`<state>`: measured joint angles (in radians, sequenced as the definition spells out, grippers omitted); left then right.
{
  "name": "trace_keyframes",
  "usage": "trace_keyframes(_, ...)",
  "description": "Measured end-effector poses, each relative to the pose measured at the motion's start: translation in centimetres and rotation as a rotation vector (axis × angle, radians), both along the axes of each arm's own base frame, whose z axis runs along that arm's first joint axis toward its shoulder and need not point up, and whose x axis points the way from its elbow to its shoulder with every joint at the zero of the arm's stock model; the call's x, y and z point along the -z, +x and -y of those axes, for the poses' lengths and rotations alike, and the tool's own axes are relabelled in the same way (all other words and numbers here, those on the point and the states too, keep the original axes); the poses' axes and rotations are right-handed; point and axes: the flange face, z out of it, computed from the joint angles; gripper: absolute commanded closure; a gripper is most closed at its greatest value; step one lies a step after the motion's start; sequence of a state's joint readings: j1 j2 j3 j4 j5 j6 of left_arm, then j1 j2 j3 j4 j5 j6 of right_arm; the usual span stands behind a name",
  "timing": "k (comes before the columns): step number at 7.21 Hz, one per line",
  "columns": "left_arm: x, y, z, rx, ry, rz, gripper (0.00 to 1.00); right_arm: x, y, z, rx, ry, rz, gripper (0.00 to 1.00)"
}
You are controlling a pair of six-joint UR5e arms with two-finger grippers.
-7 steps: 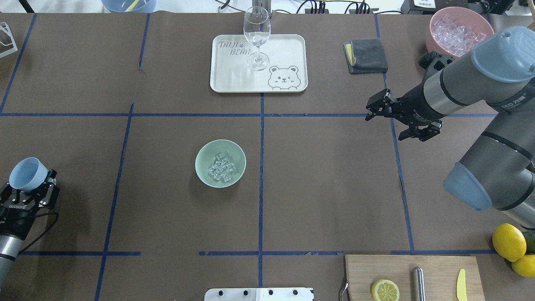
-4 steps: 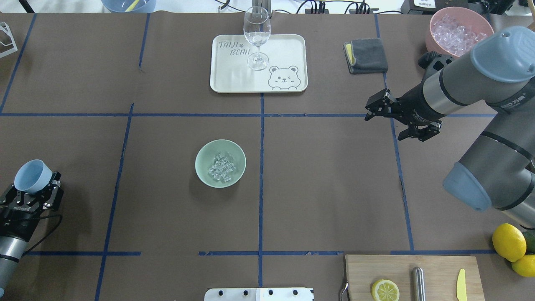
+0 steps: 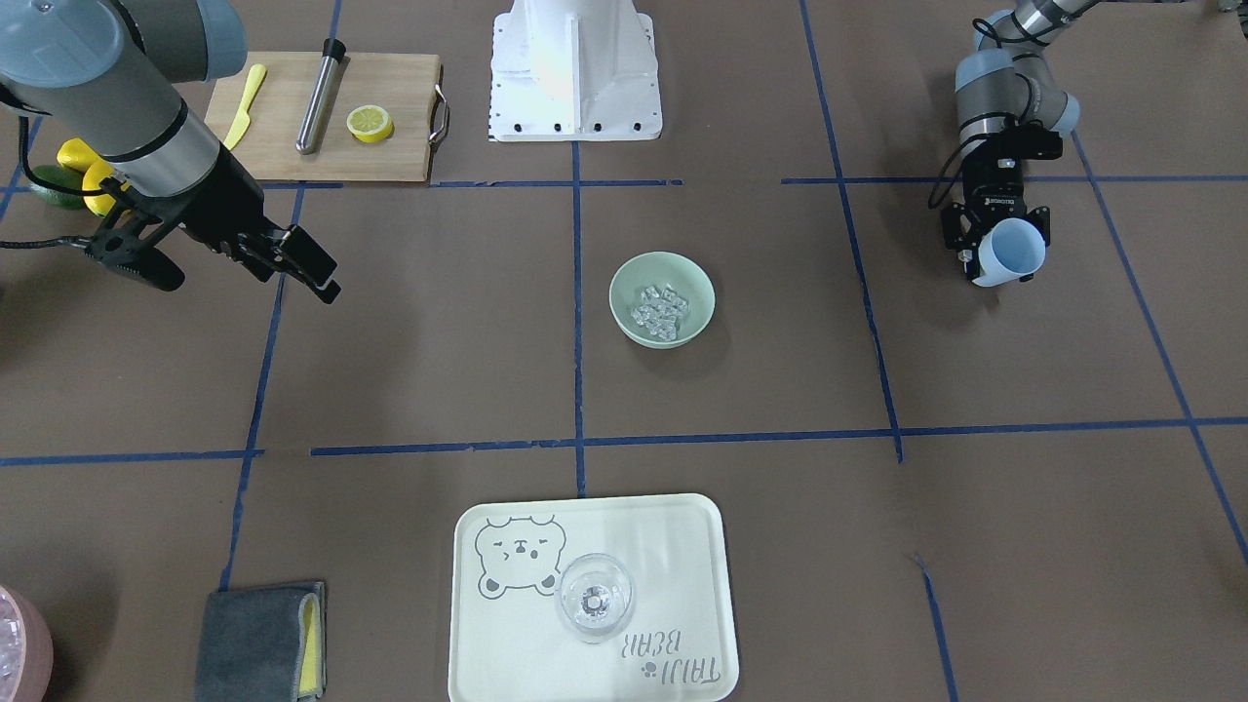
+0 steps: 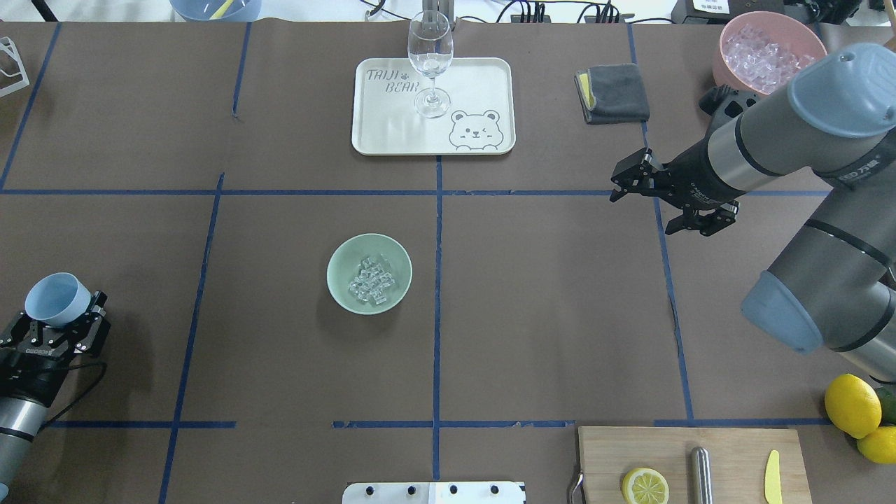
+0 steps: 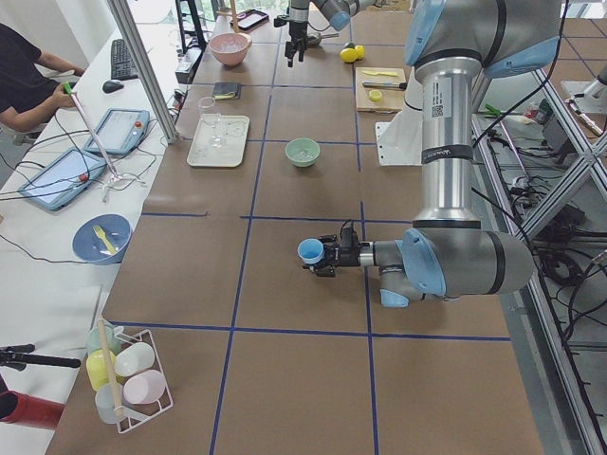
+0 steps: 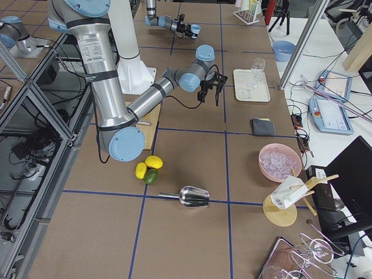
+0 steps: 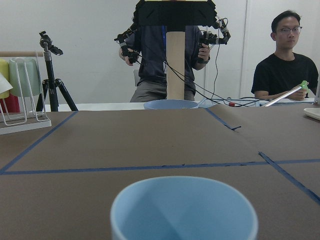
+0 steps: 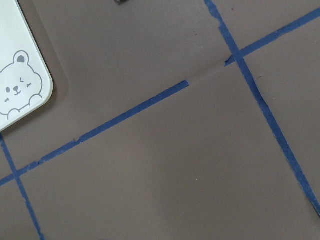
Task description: Pour ice into bowl
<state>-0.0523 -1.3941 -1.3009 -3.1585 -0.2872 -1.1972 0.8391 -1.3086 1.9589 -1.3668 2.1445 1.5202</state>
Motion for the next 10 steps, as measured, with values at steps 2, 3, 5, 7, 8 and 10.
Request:
trace_keyframes(2, -0.1, -0.1, 0.0, -0.011, -0.003, 0.003, 0.00, 0.2, -0.1, 0.0, 0.001, 0.001, 0.002, 0.00)
trace_keyframes(3, -0.1, -0.1, -0.1, -0.032, -0.011, 0.006, 0.00, 0.2, -0.1, 0.0, 0.000, 0.001, 0.002, 0.00)
trace_keyframes(5, 0.4, -0.2, -0.3, -0.100, -0.028, 0.015, 0.00, 0.2, -0.1, 0.0, -0.003, -0.002, 0.002, 0.00)
trace_keyframes(7, 0.9, -1.8, -0.6, -0.164, -0.043, 0.039, 0.00, 0.2, 0.1, -0.1, -0.008, -0.005, 0.003, 0.00)
trace_keyframes(8, 1.0, -2.5, -0.8, -0.199, -0.049, 0.060, 0.00, 0.2, 0.2, -0.2, -0.011, -0.006, 0.004, 0.00)
trace_keyframes(10, 0.7, -3.8, -1.4, -0.301, -0.068, 0.125, 0.00, 0.3, 0.3, -0.3, -0.011, -0.004, 0.005, 0.00)
